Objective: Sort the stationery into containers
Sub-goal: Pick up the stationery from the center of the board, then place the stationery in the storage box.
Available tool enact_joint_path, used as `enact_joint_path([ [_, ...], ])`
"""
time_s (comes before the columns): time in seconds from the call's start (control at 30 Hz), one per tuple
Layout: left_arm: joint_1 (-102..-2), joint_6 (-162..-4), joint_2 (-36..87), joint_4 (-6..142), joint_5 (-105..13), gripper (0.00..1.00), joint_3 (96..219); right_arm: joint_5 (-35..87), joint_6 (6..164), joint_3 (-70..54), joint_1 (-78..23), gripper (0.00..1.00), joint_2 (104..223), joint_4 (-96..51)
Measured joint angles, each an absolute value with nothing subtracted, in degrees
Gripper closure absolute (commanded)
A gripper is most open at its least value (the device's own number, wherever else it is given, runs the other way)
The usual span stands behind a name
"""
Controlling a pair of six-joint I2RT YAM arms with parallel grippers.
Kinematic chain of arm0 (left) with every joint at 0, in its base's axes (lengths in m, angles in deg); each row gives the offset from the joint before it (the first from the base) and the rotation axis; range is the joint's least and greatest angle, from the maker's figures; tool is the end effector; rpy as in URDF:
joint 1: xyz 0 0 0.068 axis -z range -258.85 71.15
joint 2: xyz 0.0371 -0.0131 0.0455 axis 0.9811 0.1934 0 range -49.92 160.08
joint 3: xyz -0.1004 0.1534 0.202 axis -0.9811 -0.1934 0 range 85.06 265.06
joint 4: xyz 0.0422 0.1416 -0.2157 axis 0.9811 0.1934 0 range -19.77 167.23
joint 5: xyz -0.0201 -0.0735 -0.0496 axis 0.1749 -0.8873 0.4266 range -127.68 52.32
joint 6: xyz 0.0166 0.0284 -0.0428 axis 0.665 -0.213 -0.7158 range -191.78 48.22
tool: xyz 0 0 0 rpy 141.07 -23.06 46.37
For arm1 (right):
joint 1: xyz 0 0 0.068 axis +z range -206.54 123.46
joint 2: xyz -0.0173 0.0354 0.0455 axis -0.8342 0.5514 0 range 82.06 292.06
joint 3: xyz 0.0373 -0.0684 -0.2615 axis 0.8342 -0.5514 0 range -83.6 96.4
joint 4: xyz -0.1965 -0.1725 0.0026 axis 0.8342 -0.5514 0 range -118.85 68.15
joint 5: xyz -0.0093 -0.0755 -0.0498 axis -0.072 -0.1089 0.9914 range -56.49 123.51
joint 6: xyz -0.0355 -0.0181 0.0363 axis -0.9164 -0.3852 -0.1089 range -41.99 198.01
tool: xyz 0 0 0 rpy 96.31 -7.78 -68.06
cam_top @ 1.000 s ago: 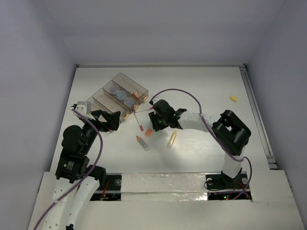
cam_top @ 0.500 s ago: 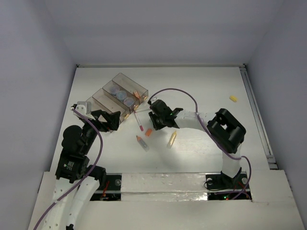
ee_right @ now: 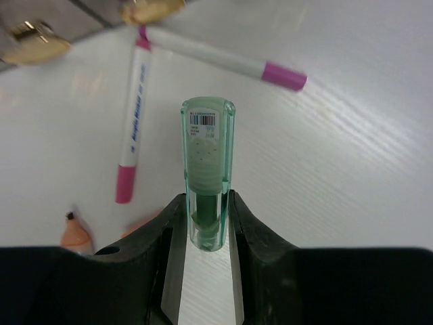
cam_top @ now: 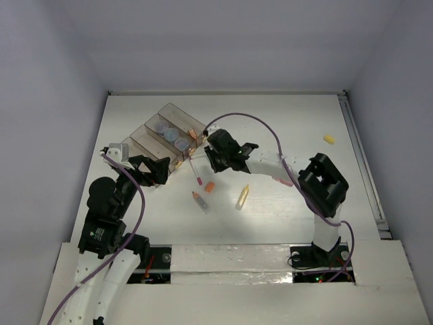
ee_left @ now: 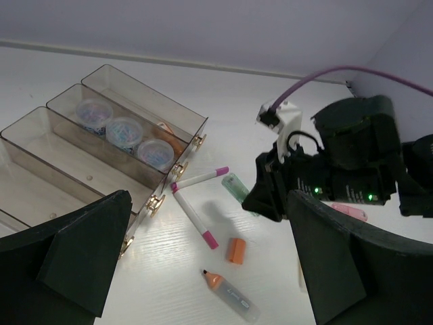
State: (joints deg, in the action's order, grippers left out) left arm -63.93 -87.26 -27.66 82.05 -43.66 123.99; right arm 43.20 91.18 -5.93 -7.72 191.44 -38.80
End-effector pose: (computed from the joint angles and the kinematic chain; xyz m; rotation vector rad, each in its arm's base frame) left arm 0.0978 -0.0300 0.3505 0.0780 1.5052 -0.5053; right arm 0.2808 0.3119 0.2028 -0.6683 2.3314 0.2947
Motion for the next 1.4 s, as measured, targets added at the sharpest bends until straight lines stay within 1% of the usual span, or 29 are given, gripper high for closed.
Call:
enact_joint_path([
  [0.2,-63.93,-87.26,-27.68,82.05,-43.66,0.01,123.99,41.67,88.27,8.85,-8.79,0.84,194.46,-39.02],
  [0.33,-63.93,-87.26,-27.81,82.05,-43.66,0.01,123.99,38.79,86.46,23.12,-10.84,0.85,202.43,-38.45],
  [0.4,-63.93,-87.26,-28.03,82.05,-43.66,0.01,123.99,37.45,85.45,28.21,-11.56,0.84,206.57,-38.28],
  [0.5,-63.93,-87.26,-28.3,82.05,-43.68,0.01,123.99,35.75,83.94,34.38,-13.09,0.83,212.29,-39.15],
  [0.67,-63.93,-87.26,-28.34,82.05,-43.66,0.01,123.99,33.47,82.02,42.81,-14.69,0.78,219.99,-41.45],
  [0.73,-63.93,-87.26,-28.34,82.05,-43.66,0.01,123.99,32.77,81.5,44.5,-14.97,0.72,221.43,-41.95],
  [0.8,-63.93,-87.26,-28.34,82.05,-43.66,0.01,123.99,32.34,81.15,45.5,-15.02,0.69,222.28,-42.47],
  [0.83,-63.93,-87.26,-28.34,82.05,-43.68,0.01,123.99,32.03,81.04,45.81,-15.0,0.63,222.46,-42.52],
  [0.9,-63.93,-87.26,-28.34,82.05,-43.68,0.01,123.99,31.73,80.93,45.98,-14.95,0.57,222.46,-42.69],
  [0.93,-63.93,-87.26,-28.34,82.05,-43.66,0.01,123.99,31.59,80.84,46.11,-14.95,0.52,222.46,-42.76],
  [1.03,-63.93,-87.26,-28.34,82.05,-43.68,0.01,123.99,31.53,80.8,46.2,-14.91,0.49,222.46,-42.76],
  [1.07,-63.93,-87.26,-28.34,82.05,-43.68,0.01,123.99,31.53,80.8,46.2,-14.91,0.46,222.46,-42.8],
  [1.3,-63.93,-87.26,-28.34,82.05,-43.7,0.01,123.99,31.57,80.84,46.14,-14.93,0.41,222.35,-42.82],
  [1.33,-63.93,-87.26,-28.34,82.05,-43.7,0.01,123.99,31.53,80.91,45.87,-14.93,0.38,222.13,-42.71],
  [1.4,-63.93,-87.26,-28.34,82.05,-43.7,0.01,123.99,31.46,81.08,42.92,-14.91,0.36,220.23,-41.71],
])
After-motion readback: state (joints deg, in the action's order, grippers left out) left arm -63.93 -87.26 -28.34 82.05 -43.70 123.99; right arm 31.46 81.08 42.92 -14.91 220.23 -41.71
